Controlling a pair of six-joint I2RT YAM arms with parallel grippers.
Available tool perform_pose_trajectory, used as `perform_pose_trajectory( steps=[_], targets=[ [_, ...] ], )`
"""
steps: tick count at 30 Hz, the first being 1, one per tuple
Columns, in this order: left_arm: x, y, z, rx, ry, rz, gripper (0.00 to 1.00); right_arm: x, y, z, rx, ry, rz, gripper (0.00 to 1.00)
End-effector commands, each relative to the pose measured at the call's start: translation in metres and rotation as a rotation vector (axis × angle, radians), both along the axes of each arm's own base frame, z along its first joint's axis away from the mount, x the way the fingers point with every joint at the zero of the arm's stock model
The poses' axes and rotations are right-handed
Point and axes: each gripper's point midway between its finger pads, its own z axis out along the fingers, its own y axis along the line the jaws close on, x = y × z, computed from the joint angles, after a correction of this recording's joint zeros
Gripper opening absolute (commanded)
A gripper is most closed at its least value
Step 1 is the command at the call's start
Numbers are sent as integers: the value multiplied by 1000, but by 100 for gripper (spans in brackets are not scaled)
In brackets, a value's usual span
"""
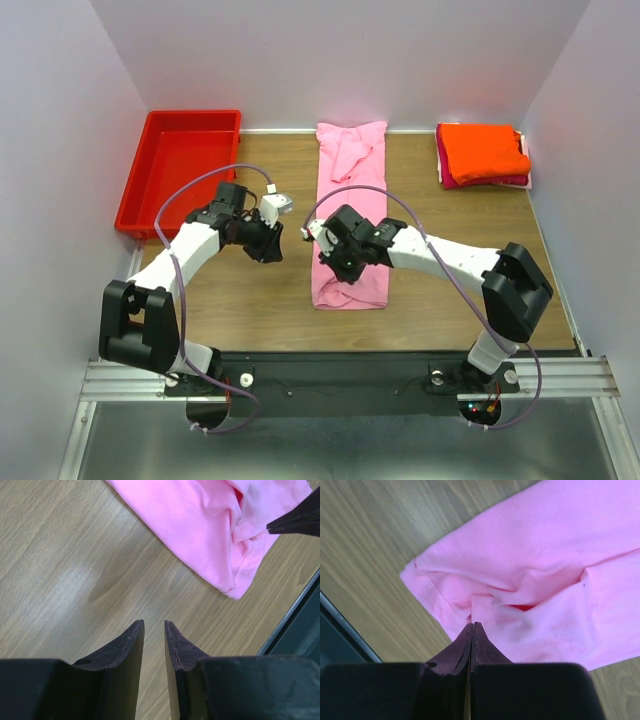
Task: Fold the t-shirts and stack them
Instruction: Fold the tshirt
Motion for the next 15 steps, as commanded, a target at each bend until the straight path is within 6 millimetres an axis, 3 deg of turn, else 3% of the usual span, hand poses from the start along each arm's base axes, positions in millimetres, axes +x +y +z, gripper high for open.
perform_pose_trajectory(
  steps=[1, 3, 6, 15],
  targets=[
    [8, -4, 13, -17, -31, -21, 34, -8, 2, 11, 62, 13, 37, 5],
    [10, -4, 13, -12, -30, -20, 34, -10, 3, 7, 60, 28, 46, 21],
    [12, -4, 10, -6, -14, -13, 34, -8, 8, -4, 41, 51, 50, 29],
    [5, -1, 10, -6, -21, -9, 34, -2, 8, -39, -59, 67, 31, 31]
  ],
)
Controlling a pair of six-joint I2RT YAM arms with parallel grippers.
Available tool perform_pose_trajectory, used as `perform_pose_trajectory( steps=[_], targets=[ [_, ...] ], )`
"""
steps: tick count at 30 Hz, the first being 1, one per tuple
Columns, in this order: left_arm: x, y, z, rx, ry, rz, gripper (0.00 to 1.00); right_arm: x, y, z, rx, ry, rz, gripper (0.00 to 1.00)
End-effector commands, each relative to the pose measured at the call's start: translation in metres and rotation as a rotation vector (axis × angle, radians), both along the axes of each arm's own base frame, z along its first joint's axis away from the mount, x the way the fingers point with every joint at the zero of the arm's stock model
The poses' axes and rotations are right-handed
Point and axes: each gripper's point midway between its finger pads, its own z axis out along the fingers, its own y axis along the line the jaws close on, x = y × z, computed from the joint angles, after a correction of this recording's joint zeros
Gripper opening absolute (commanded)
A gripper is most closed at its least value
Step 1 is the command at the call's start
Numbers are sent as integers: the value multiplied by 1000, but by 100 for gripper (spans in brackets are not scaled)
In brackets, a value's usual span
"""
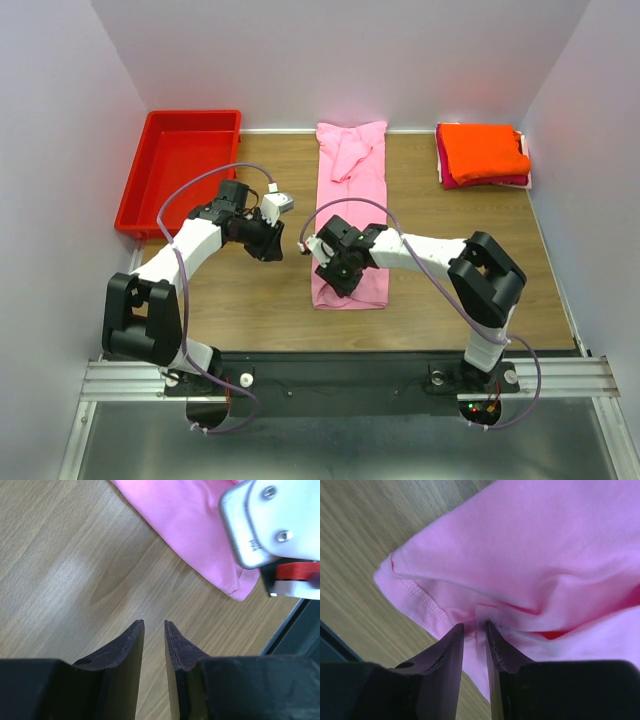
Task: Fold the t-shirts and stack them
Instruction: Fold the tshirt
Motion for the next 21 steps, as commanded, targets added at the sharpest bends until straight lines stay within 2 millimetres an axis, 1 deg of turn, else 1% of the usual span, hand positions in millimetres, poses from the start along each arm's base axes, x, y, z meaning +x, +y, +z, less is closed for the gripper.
perform_pose_trajectory(
  steps=[1, 6, 9, 11, 12, 15, 19, 21],
  targets=[
    [-1, 0, 14, -15, -45, -10, 34, 12, 13, 7, 14, -57, 7, 30],
    [-2, 1, 14, -13, -52, -9, 34, 15, 16, -1, -8, -57, -4, 31],
    [-4, 1, 12, -12, -50, -14, 34, 14, 17, 0, -5, -53, -11, 28],
    [-4, 1, 12, -11, -50, -14, 34, 14, 18, 3, 4, -52, -17, 27],
    [-4, 1, 12, -11, -50, -15, 34, 14, 18, 3, 2, -51, -21, 27],
    [-5, 1, 11, -12, -48, -19, 34, 18, 22, 13, 26, -69, -29, 31],
    [-5, 1, 10, -9, -43, -21, 34, 20, 29, 23, 55, -73, -35, 31],
    [-4, 1, 9, -11, -42, -22, 34, 22, 30, 24, 56, -75, -40, 31]
  ],
)
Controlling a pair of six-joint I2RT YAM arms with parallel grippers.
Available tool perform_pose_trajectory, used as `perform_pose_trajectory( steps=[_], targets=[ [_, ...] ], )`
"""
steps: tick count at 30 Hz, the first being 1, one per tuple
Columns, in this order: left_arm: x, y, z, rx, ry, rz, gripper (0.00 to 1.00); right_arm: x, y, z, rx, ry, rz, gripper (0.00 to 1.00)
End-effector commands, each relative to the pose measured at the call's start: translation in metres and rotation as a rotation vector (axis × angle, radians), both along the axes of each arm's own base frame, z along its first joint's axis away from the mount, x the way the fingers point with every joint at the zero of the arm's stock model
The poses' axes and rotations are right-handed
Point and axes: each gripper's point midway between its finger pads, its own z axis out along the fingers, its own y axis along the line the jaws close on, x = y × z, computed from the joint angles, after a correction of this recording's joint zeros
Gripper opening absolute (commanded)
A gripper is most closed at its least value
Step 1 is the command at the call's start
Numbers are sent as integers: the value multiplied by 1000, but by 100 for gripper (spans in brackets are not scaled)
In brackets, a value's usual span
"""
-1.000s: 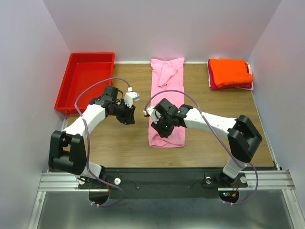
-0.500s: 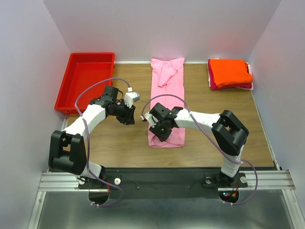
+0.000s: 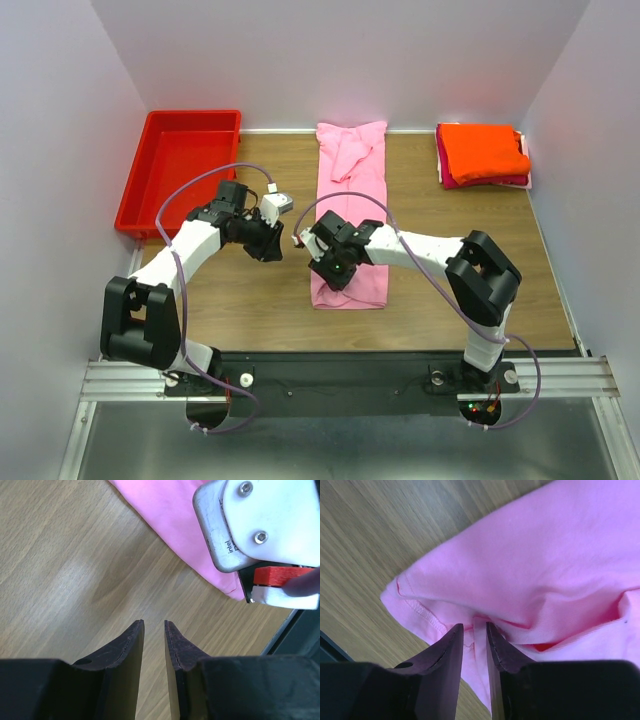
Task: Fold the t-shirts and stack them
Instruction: Fold the tshirt
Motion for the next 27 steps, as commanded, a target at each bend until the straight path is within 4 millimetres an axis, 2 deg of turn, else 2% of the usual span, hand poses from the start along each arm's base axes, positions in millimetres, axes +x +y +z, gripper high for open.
perform_pose_trajectory(
  steps=[1, 14, 23, 27],
  targets=[
    [-3, 0, 6, -11, -19, -16, 34, 11, 18, 21, 61, -44, -13, 31],
    [-2, -1, 5, -10, -16, -16, 34, 2, -1, -19, -42, 1, -5, 31],
    [-3, 0, 5, -8, -15, -18, 34, 2, -3, -16, -42, -11, -5, 23],
    [-3, 0, 4, -8, -17, -23, 34, -2, -2, -5, -7, -6, 8, 13]
  ],
)
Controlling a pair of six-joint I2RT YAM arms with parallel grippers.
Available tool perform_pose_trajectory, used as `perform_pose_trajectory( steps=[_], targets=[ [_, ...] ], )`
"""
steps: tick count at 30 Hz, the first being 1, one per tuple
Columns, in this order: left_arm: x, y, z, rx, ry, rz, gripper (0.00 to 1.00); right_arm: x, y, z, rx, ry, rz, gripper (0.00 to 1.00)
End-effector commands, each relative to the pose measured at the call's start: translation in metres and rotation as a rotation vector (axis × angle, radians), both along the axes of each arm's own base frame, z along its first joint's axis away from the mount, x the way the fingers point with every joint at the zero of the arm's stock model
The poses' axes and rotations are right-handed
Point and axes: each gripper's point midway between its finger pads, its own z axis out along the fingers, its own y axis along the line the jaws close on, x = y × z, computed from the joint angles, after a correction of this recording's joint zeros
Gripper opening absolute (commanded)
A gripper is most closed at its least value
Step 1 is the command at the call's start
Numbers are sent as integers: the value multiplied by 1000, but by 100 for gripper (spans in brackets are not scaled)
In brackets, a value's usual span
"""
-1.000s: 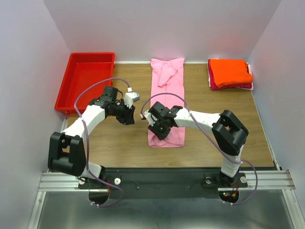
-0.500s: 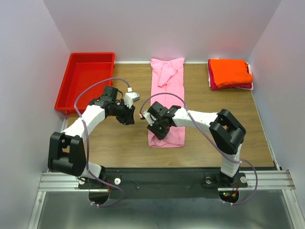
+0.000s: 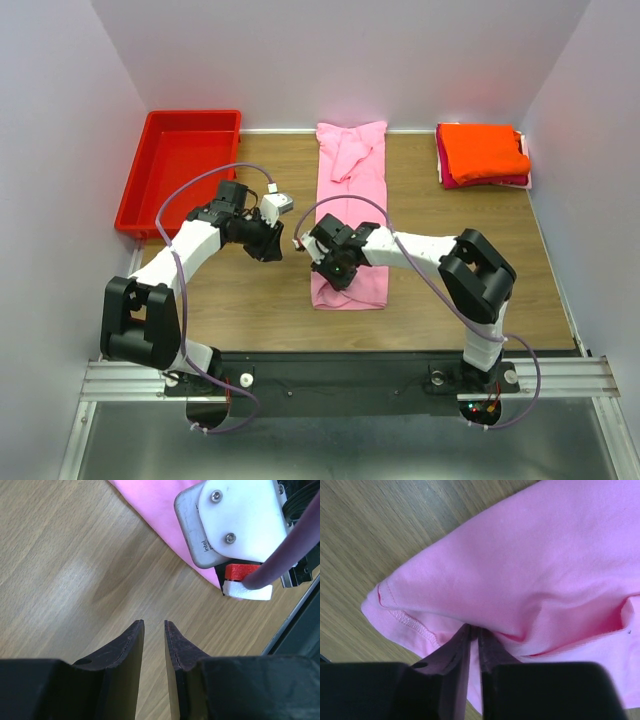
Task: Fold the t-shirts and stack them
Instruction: Fold the tshirt
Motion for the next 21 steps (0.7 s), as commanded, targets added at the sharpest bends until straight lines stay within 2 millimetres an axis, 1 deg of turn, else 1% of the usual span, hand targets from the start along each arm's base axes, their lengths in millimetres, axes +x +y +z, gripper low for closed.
perform_pose_trajectory(
  steps=[1, 3, 4, 6, 10, 11, 14, 19, 21],
  targets=[
    [-3, 0, 4, -7, -13, -20, 34, -7, 0, 10, 28, -6, 15, 9],
    [-3, 0, 5, -9, -14, -20, 34, -6, 1, 14, 37, -12, 11, 4],
    [-3, 0, 4, -8, -13, -19, 34, -5, 2, 19, 50, -20, 10, 1],
    [-4, -1, 5, -10, -10, -23, 34, -4, 4, 26, 67, -25, 10, 1],
    [-6, -1, 7, -17, -20, -34, 34, -4, 6, 46, 119, -42, 3, 0],
    [-6, -1, 8, -18, -22, -37, 34, -1, 3, 54, 138, -48, -13, 1],
    [-5, -2, 13, -23, -48, -55, 34, -2, -4, 66, 182, -39, -25, 1],
    [-5, -7, 29, -58, -108, -89, 34, -1, -20, 71, 201, -32, -52, 1],
    [-5, -9, 30, -62, -124, -97, 34, 1, -26, 71, 217, -12, -68, 1]
  ],
)
